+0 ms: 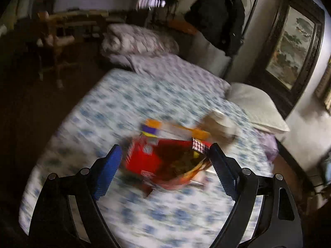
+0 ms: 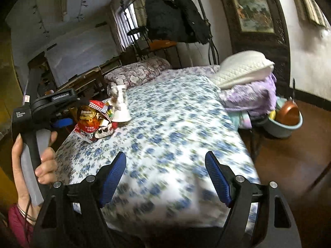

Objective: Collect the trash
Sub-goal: 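Grasp the red chip bag with the left tool and lift it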

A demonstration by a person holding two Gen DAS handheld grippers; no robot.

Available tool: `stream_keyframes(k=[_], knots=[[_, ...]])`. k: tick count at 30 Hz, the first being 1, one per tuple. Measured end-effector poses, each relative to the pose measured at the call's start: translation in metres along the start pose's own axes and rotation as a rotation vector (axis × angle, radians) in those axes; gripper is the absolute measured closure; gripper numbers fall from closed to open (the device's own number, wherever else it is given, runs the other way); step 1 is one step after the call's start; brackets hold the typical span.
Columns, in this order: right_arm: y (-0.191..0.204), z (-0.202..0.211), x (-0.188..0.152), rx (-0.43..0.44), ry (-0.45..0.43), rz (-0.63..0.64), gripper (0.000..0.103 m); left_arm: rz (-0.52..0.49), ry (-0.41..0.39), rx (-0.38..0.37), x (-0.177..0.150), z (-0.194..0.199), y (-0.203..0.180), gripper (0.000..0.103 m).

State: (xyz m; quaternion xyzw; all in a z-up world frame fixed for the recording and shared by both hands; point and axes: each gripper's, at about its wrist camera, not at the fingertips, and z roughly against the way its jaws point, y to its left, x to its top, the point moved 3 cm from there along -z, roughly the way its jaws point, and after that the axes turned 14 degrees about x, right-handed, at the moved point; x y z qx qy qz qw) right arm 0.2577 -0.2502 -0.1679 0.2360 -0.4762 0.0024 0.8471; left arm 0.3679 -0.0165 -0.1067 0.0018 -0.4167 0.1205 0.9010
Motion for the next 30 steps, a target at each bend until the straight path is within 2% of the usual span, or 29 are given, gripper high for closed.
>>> stream_keyframes(k=[3, 5, 7, 9, 12, 14, 15, 17, 21, 23, 25, 26, 28, 30], knots=[[0.010, -0.011, 0.005, 0.008, -0.004, 0.042, 0.025, -0.070, 0.035, 0.001, -0.017, -0.011, 0.014, 0.019], [0.014, -0.014, 0.008, -0.002, -0.033, 0.076, 0.022, -0.076, 0.026, -0.002, -0.017, -0.012, 0.018, 0.019], [0.013, -0.018, 0.008, 0.007, -0.045, 0.065, 0.020, -0.066, 0.009, -0.032, -0.016, -0.007, 0.018, 0.019], [0.013, -0.024, 0.008, 0.026, -0.028, 0.048, 0.019, -0.039, 0.011, -0.030, -0.016, -0.005, 0.023, 0.018], [0.013, -0.030, 0.005, 0.043, 0.000, 0.040, 0.019, 0.028, 0.055, -0.007, -0.011, -0.021, 0.037, 0.016], [0.013, -0.027, 0.005, 0.068, -0.019, 0.034, 0.018, 0.042, 0.100, -0.036, -0.009, -0.033, 0.039, 0.016], [0.012, -0.027, 0.004, 0.079, -0.026, 0.028, 0.017, 0.050, 0.128, -0.061, -0.009, -0.041, 0.037, 0.016], [0.011, -0.026, 0.004, 0.108, -0.035, 0.008, 0.016, 0.036, 0.132, -0.060, -0.006, -0.045, 0.032, 0.016], [0.013, -0.028, 0.002, 0.133, -0.030, 0.003, 0.016, -0.030, 0.046, -0.008, 0.008, -0.044, 0.010, 0.016], [0.013, -0.027, 0.002, 0.132, -0.031, 0.007, 0.016, -0.040, 0.056, -0.005, 0.011, -0.052, 0.006, 0.016], [0.011, -0.027, 0.002, 0.131, -0.030, -0.003, 0.016, -0.033, 0.098, -0.013, 0.010, -0.064, 0.004, 0.017], [0.008, -0.028, 0.003, 0.131, -0.029, -0.016, 0.016, -0.026, 0.113, -0.013, 0.009, -0.067, 0.005, 0.019], [0.005, -0.029, 0.003, 0.131, -0.029, -0.041, 0.016, -0.024, 0.118, -0.026, 0.006, -0.065, 0.008, 0.046], [0.005, -0.031, 0.002, 0.128, -0.026, -0.045, 0.016, -0.030, 0.094, -0.030, 0.003, -0.056, 0.011, 0.056]])
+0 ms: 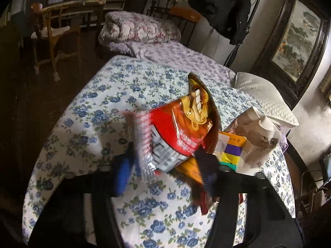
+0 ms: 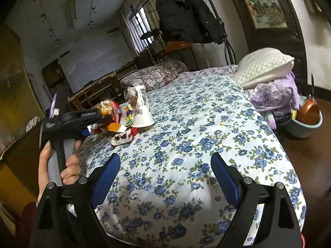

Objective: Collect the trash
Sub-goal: 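Grasp the red chip bag with the left tool and lift it, then grasp the white paper cup with the right tool while the left tool holds the chip bag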

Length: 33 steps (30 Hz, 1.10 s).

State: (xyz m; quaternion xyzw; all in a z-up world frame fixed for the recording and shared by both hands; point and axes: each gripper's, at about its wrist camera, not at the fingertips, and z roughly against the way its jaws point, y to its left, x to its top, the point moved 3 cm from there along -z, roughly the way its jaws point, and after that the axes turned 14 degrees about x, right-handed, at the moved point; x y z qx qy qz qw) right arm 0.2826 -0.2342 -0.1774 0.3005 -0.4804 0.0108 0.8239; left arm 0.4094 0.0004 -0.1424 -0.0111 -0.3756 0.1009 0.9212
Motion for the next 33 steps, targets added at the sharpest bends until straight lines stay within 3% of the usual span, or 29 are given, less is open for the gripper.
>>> stream_keyframes(k=[4, 8, 12, 17, 22, 24, 28, 30, 33], knots=[[0.006, -0.004, -0.002, -0.018, 0.015, 0.036, 0.016, 0.009, -0.084, -0.022, -0.004, 0.027, 0.005, 0.057], [0.006, -0.005, -0.002, -0.034, 0.024, 0.047, 0.016, 0.082, -0.115, -0.068, 0.001, 0.040, 0.019, 0.057], [0.005, -0.013, 0.005, -0.036, 0.043, 0.025, 0.016, 0.132, -0.097, -0.085, 0.004, 0.038, 0.030, 0.058], [0.014, -0.058, 0.034, -0.007, 0.090, 0.075, 0.016, 0.159, -0.065, -0.101, 0.004, 0.033, 0.034, 0.058], [0.020, -0.094, 0.063, 0.016, 0.063, 0.083, 0.016, 0.170, -0.057, -0.120, 0.004, 0.034, 0.034, 0.057], [0.017, -0.112, 0.069, 0.089, 0.096, 0.007, 0.017, 0.170, -0.061, -0.120, 0.005, 0.034, 0.034, 0.057], [0.015, -0.130, 0.078, 0.072, 0.067, -0.012, 0.025, 0.159, -0.057, -0.128, 0.006, 0.033, 0.032, 0.057], [0.015, -0.142, 0.079, 0.078, 0.094, -0.027, 0.028, 0.153, -0.057, -0.136, 0.005, 0.033, 0.029, 0.057], [0.004, -0.151, 0.079, 0.090, 0.122, -0.095, 0.059, 0.140, -0.067, -0.127, 0.005, 0.034, 0.027, 0.057]])
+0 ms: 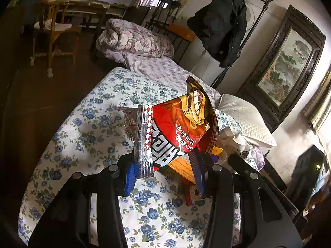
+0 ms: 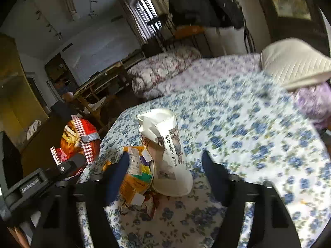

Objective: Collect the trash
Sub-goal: 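Grasp the white paper cup with the right tool while the left tool holds the chip bag, then carry the chip bag and paper cup in both tools to the red wastebasket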

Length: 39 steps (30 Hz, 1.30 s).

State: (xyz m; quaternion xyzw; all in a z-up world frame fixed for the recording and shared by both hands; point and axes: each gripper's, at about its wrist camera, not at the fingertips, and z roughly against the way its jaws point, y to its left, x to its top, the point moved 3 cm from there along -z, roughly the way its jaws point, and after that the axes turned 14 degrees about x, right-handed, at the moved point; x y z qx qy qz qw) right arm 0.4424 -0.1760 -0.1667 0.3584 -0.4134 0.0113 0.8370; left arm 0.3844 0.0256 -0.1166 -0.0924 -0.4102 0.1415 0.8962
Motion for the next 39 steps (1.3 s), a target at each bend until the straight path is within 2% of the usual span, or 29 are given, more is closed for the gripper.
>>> stream_keyframes(k=[1, 3, 5, 8, 15, 18, 24, 28, 39], knots=[[-0.003, 0.002, -0.001, 0.003, -0.006, -0.016, 0.076, -0.006, -0.005, 0.004, 0.000, 0.000, -0.001, 0.057], [-0.006, 0.017, -0.001, 0.000, -0.072, -0.027, 0.076, -0.021, -0.018, 0.014, -0.001, 0.002, -0.004, 0.057], [0.002, 0.043, -0.008, -0.028, -0.138, 0.018, 0.076, -0.035, -0.030, 0.019, -0.002, 0.004, -0.006, 0.057], [0.013, 0.077, -0.024, -0.051, -0.193, 0.074, 0.076, -0.061, -0.049, 0.013, -0.004, 0.008, -0.012, 0.057], [0.013, 0.127, -0.044, -0.101, -0.189, 0.114, 0.076, -0.126, -0.117, -0.048, -0.015, 0.030, -0.036, 0.057], [0.007, 0.145, -0.046, -0.122, -0.192, 0.100, 0.076, -0.155, -0.110, -0.105, -0.023, 0.035, -0.054, 0.057], [-0.007, 0.182, -0.054, -0.162, -0.211, 0.040, 0.076, -0.223, -0.122, -0.149, -0.039, 0.044, -0.084, 0.057], [-0.011, 0.207, -0.061, -0.207, -0.212, 0.051, 0.076, -0.257, -0.124, -0.199, -0.054, 0.051, -0.107, 0.057], [-0.048, 0.289, -0.080, -0.323, -0.169, 0.009, 0.076, -0.447, -0.095, -0.313, -0.124, 0.073, -0.189, 0.057]])
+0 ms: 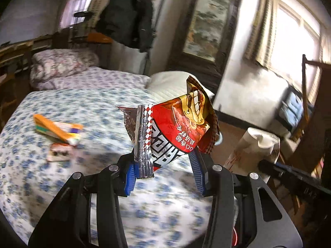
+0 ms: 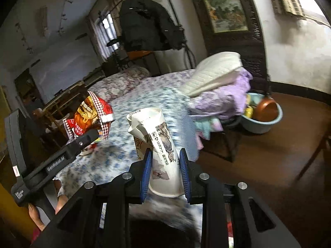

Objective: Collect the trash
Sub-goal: 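Carry the chip bag and paper cup in both tools to the red wastebasket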

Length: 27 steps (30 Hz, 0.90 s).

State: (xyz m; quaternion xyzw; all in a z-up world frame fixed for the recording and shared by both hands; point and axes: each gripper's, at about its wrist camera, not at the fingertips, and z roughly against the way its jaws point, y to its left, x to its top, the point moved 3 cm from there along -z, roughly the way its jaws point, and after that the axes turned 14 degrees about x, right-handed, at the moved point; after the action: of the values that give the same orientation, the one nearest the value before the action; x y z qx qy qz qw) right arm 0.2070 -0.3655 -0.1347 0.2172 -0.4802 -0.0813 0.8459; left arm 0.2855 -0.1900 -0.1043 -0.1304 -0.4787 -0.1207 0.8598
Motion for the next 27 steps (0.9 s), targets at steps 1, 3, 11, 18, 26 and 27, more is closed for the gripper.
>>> stream_keyframes(k=[1, 3, 11, 18, 26, 27], knots=[[-0.006, 0.006, -0.001, -0.015, 0.002, -0.003, 0.076, -0.022, 0.001, -0.009, -0.003, 0.000, -0.012, 0.057], [-0.024, 0.024, -0.005, -0.054, 0.005, -0.019, 0.076, -0.055, 0.012, -0.040, -0.010, 0.001, -0.032, 0.057], [-0.091, 0.082, -0.046, -0.205, 0.018, -0.131, 0.076, -0.153, 0.119, -0.219, -0.039, -0.002, -0.093, 0.057], [-0.145, 0.080, -0.091, -0.308, 0.120, -0.245, 0.076, -0.405, 0.263, -0.297, -0.079, -0.009, -0.149, 0.057], [-0.181, 0.033, -0.157, -0.329, 0.380, -0.390, 0.075, -0.464, 0.281, -0.310, -0.090, -0.010, -0.157, 0.057], [-0.184, 0.025, -0.169, -0.310, 0.435, -0.422, 0.073, -0.470, 0.287, -0.314, -0.091, -0.011, -0.161, 0.057]])
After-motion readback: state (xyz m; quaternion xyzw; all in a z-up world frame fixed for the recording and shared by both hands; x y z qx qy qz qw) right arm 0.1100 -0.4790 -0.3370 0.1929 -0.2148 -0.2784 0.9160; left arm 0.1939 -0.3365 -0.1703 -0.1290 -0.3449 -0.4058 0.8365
